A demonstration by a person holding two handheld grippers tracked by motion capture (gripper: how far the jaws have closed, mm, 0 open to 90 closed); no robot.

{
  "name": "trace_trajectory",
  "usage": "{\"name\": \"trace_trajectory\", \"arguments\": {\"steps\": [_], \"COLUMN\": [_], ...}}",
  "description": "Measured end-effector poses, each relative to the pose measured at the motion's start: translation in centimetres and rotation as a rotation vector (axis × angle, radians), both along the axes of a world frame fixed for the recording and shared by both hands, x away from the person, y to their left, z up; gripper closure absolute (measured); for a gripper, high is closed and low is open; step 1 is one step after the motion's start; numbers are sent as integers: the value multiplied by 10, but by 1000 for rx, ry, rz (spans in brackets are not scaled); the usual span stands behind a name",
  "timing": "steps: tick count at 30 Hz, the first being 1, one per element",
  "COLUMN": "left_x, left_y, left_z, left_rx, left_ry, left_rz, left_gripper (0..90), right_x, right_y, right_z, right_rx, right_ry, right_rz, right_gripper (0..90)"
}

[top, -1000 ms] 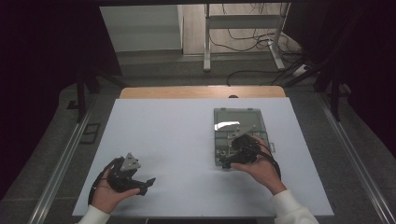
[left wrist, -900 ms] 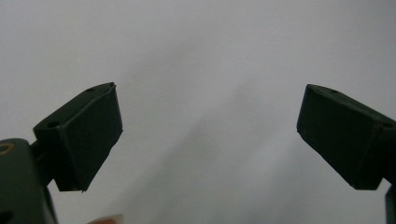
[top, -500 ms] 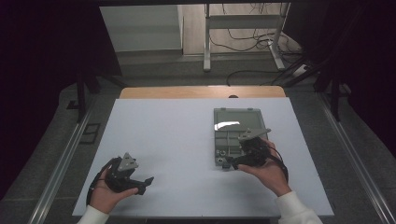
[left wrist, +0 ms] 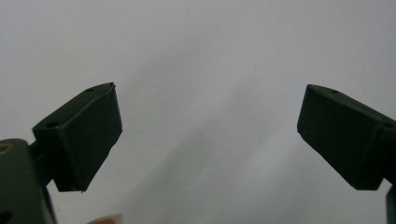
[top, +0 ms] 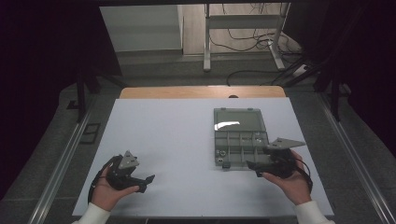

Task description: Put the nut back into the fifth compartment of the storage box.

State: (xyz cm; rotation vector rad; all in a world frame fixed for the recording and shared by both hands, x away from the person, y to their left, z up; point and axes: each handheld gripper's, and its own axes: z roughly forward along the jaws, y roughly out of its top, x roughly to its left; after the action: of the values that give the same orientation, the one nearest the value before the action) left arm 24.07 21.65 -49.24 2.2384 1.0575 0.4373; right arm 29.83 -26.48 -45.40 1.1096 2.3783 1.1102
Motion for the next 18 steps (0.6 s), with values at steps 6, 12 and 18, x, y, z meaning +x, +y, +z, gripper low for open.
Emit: {"name": "trace_trajectory", "arguments": {"steps": [6, 12, 18], "left_x": [1, 3, 3], "left_y": [1, 1, 1], "left_z": [-2, -3, -4], "left_rx": [-3, 0, 3], "left_ry": [3, 9, 8], "left_rz": [7, 7, 7], "left_gripper": [68, 68, 68], "right_x": [-12, -18, -17], "right_y": [-33, -58, -60], "right_z": [-8, -18, -19], "right_rx": [4, 7, -4], "right_ry": [0, -4, -13], "right_rz": [-34, -92, -99], "right_gripper": [152, 148, 147]}}
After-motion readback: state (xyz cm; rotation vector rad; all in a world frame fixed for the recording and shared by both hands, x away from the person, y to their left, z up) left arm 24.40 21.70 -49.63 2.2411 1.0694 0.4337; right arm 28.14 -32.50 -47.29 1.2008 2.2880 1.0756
